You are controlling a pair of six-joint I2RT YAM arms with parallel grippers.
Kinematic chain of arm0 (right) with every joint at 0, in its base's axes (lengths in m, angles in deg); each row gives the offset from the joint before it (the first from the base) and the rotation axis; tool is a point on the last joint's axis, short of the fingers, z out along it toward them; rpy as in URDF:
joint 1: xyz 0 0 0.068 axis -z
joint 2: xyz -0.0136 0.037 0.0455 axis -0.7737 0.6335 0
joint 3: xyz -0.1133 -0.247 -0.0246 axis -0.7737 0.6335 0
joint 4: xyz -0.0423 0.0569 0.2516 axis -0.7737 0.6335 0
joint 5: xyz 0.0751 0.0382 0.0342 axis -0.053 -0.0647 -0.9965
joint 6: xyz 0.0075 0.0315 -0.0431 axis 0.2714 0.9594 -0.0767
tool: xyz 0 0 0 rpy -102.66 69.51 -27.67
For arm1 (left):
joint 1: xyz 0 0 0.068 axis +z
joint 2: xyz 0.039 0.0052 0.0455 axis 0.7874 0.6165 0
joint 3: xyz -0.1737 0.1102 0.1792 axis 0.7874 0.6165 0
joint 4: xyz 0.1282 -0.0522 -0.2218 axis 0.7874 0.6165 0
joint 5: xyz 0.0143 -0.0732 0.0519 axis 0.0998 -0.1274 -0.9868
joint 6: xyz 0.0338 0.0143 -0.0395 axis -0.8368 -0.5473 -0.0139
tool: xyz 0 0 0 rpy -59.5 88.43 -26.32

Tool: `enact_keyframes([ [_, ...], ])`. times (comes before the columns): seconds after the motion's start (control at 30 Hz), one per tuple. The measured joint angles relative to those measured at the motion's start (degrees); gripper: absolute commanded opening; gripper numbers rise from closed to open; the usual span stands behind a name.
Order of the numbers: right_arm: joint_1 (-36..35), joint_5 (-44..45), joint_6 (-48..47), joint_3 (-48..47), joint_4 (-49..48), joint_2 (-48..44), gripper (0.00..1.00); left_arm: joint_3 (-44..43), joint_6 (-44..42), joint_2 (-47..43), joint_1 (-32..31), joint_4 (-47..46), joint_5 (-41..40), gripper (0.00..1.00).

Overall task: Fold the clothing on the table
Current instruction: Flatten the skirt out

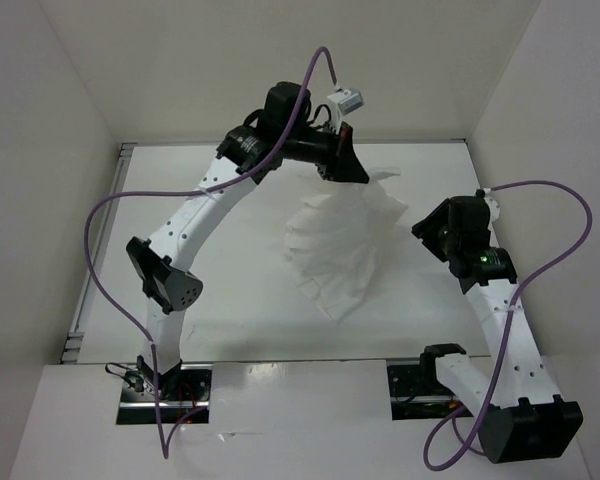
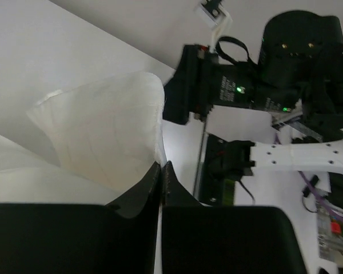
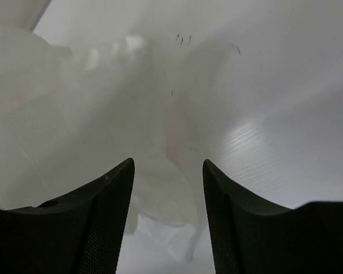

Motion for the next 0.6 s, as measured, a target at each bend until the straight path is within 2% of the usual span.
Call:
enact_keyframes([
  [0.1,0.2,4.46,-0.96,-1.66,-0.37,-0.35,0.58,-1.07,2.58,0.92,-2.32,1.84,3.69,0.0],
  [0.23,0.7,9.09,-2.32,-3.69,-0.83,-0.92,0.59,-9.38,4.74,2.16,-3.39,5.33,4.44,0.0],
  [0.33,0.76,10.38,-3.02,-4.26,-1.55,-1.07,0.59,-14.23,5.86,1.49,-1.16,5.7,1.49,0.0],
  [0.4,0.87,10.36,-3.23,-4.26,-1.6,-0.94,0.59,-14.45,6.16,0.61,2.08,5.81,-1.49,0.0],
  [0.47,1.05,10.29,-3.26,-4.26,-1.64,-0.72,0.59,-12.72,6.38,0.57,5.64,5.14,-4.39,0.0],
  [0.53,1.38,10.16,-3.26,-4.26,-1.66,-0.37,0.59,-7.04,7.5,0.57,9.29,3.21,-7.8,0.01],
  [0.6,1.66,10.1,-3.26,-4.26,-1.62,0.15,0.59,0.76,9.27,1.88,12.39,0.07,-11.08,0.09],
])
